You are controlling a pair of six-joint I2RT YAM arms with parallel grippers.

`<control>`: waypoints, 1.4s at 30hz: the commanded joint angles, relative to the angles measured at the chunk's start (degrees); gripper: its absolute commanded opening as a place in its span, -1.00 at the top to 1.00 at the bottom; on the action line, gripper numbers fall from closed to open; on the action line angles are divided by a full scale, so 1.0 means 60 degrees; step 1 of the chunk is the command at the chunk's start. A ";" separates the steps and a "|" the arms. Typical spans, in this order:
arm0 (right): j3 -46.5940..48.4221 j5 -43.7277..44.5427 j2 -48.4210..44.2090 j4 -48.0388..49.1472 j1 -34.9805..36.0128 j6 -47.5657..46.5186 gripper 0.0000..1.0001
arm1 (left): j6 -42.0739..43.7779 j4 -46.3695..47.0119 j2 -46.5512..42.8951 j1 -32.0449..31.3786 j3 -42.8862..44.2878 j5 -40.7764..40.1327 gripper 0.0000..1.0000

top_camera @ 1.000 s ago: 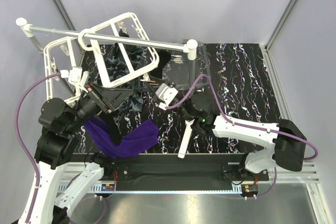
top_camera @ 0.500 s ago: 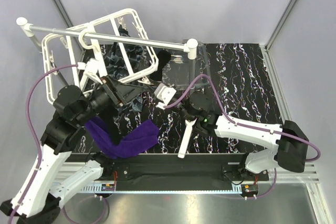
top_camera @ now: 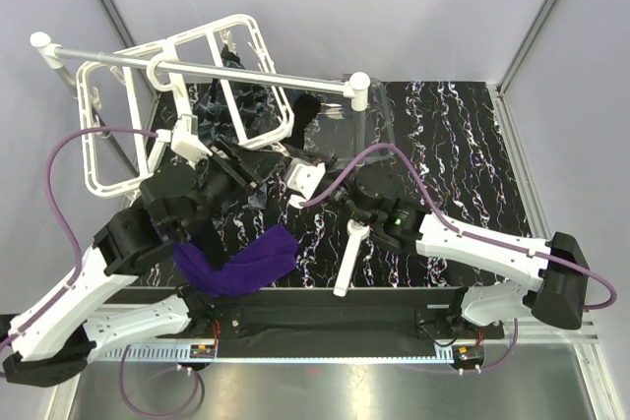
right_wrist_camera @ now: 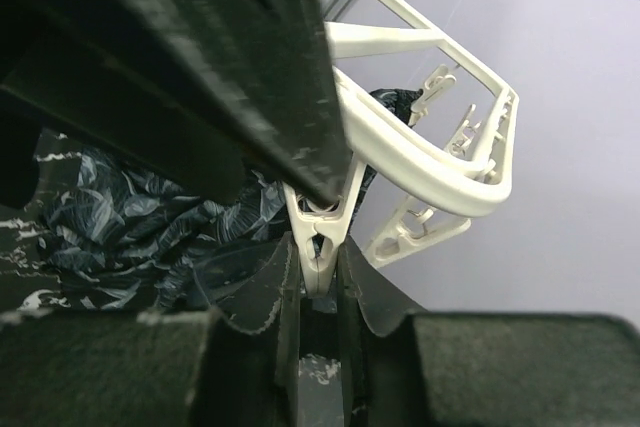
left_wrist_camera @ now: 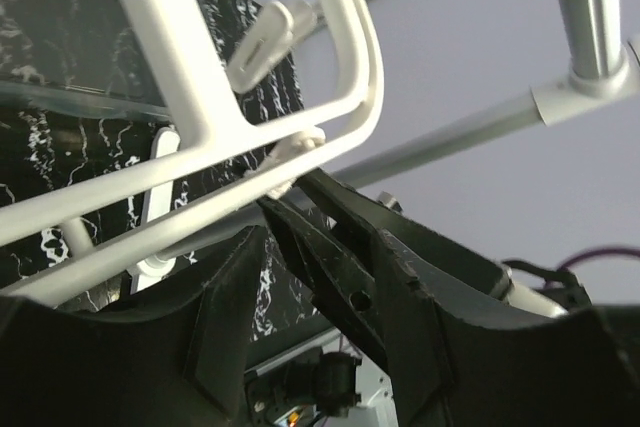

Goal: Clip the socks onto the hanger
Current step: Open the clamp at the hanger.

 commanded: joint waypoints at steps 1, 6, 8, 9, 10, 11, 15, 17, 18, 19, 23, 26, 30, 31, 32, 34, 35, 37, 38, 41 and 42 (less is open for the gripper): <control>0.0615 -0.0106 -0.0144 -0.0223 -0.0016 -0.1013 1.00 | -0.0963 -0.0499 0.0593 -0.0435 0.0728 -0.2553 -0.08; 0.0835 -0.0442 -0.0115 -0.0722 -0.0016 -0.1467 1.00 | -0.1667 -0.0926 0.1181 -0.0699 0.1359 -0.3113 -0.11; 0.0850 -0.0457 -0.0086 -0.0737 -0.0030 -0.1555 1.00 | -0.1989 -0.1058 0.1328 -0.0787 0.1476 -0.3347 -0.11; 0.0865 -0.0457 -0.0085 -0.0752 -0.0030 -0.1628 1.00 | -0.2121 -0.1377 0.1372 -0.0816 0.1549 -0.3449 -0.11; 0.0894 -0.0457 -0.0085 -0.0752 -0.0016 -0.1673 1.00 | -0.2499 -0.1612 0.1416 -0.0846 0.1636 -0.3697 -0.11; 0.0908 -0.0443 -0.0071 -0.0766 -0.0016 -0.1760 1.00 | -0.2735 -0.1861 0.1460 -0.0846 0.1782 -0.3844 -0.09; 0.0982 -0.0516 -0.0012 -0.0766 -0.0016 -0.1893 1.00 | -0.3366 -0.2434 0.1475 -0.0890 0.1959 -0.4328 -0.04; 0.0996 -0.0604 -0.0012 -0.0737 -0.0016 -0.1893 1.00 | -0.3411 -0.2420 0.1504 -0.0890 0.2062 -0.4476 -0.01; 0.0997 -0.0633 0.0002 -0.0694 -0.0016 -0.1893 1.00 | -0.3411 -0.2420 0.1562 -0.0890 0.2077 -0.4505 -0.01; 0.1040 -0.0662 0.0017 -0.0693 -0.0030 -0.1893 1.00 | -0.3484 -0.2464 0.1621 -0.0890 0.2120 -0.4549 -0.01; 0.1099 -0.0692 0.0003 -0.0722 -0.0030 -0.1937 1.00 | -0.3602 -0.2538 0.1899 -0.0890 0.2311 -0.4520 0.00; 0.1070 -0.0706 0.0003 -0.0708 -0.0030 -0.1995 1.00 | -0.3690 -0.2538 0.2104 -0.0890 0.2340 -0.4476 0.00; 0.0836 -0.0765 -0.0085 -0.0518 -0.0016 -0.1995 1.00 | -0.3690 -0.2538 0.2163 -0.0890 0.2355 -0.4651 0.05; 0.0792 -0.0809 -0.0129 -0.0488 -0.0016 -0.2010 1.00 | -0.3704 -0.2552 0.2163 -0.0890 0.2341 -0.4695 0.08; 0.0748 -0.0853 -0.0144 -0.0445 -0.0030 -0.2054 1.00 | -0.3704 -0.2581 0.2149 -0.0890 0.2355 -0.4739 0.10; 0.0645 -0.0955 -0.0202 -0.0342 -0.0030 -0.2098 1.00 | -0.3704 -0.2596 0.2119 -0.0904 0.2297 -0.4885 0.12; 0.0630 -0.0970 -0.0217 -0.0342 -0.0030 -0.2112 1.00 | -0.3704 -0.2582 0.2090 -0.0905 0.2297 -0.4944 0.15; 0.0630 -0.0956 -0.0202 -0.0341 -0.0016 -0.2127 1.00 | -0.3734 -0.2538 0.2046 -0.0934 0.2180 -0.5076 0.19; 0.0616 -0.0941 -0.0203 -0.0313 -0.0016 -0.2142 1.00 | -0.3719 -0.2494 0.2002 -0.0934 0.2150 -0.5091 0.19; 0.0513 -0.1014 -0.0261 -0.0269 -0.0016 -0.2171 1.00 | -0.3602 -0.2260 0.1958 -0.0949 0.2077 -0.5135 0.34; 0.0499 -0.1043 -0.0290 -0.0239 -0.0016 -0.2171 1.00 | -0.3486 -0.2143 0.1915 -0.0949 0.2062 -0.5164 0.41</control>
